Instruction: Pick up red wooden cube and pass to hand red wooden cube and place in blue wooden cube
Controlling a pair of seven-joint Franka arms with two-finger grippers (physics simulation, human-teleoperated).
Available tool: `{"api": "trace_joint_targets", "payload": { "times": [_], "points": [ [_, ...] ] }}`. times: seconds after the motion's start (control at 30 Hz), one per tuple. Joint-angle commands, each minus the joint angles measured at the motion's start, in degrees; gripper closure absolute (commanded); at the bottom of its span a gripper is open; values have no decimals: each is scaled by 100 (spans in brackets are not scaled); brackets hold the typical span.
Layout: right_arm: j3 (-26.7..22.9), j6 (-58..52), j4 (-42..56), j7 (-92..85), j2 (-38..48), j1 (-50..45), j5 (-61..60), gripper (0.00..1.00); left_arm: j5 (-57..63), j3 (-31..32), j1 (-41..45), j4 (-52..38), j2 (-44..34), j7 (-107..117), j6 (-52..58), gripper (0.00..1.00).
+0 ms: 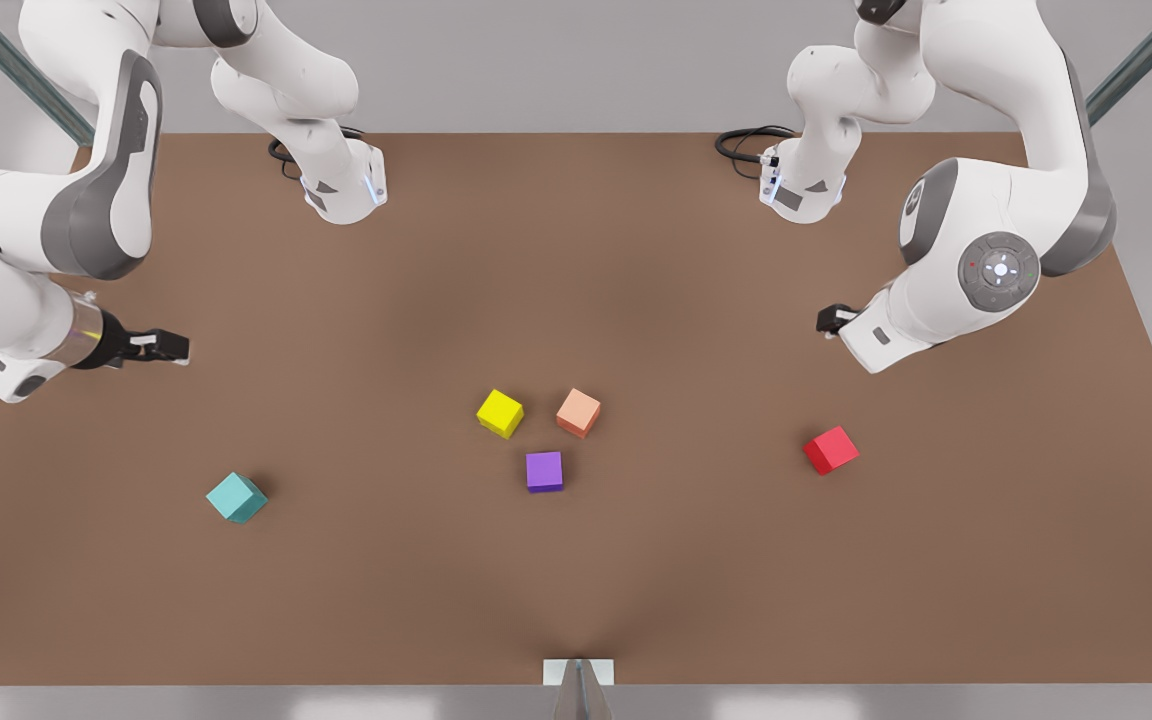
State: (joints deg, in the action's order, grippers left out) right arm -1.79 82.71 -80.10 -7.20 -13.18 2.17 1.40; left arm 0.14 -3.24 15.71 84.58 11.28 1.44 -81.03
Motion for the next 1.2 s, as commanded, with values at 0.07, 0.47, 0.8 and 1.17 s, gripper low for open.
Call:
{"api": "trace_joint_targets", "payload": {
  "times": [0.07, 0.47, 0.8, 1.17],
  "points": [
    [3, 52, 3, 518, 0, -14, 18, 0, 4, -10, -16, -2, 172, -48, -238, 0],
    [29, 9, -32, 501, -18, -32, 132, 0, -699, -405, -534, 1342, 2036, 1956, -4430, 0],
    [38, -36, -32, 509, -26, -32, 141, 0, -673, -475, -561, 1456, 2168, 2405, -4422, 0],
    [38, -53, -58, 509, -35, -32, 141, 0, -673, -476, -596, 1694, 2273, 2695, -4422, 0]
  ]
}}
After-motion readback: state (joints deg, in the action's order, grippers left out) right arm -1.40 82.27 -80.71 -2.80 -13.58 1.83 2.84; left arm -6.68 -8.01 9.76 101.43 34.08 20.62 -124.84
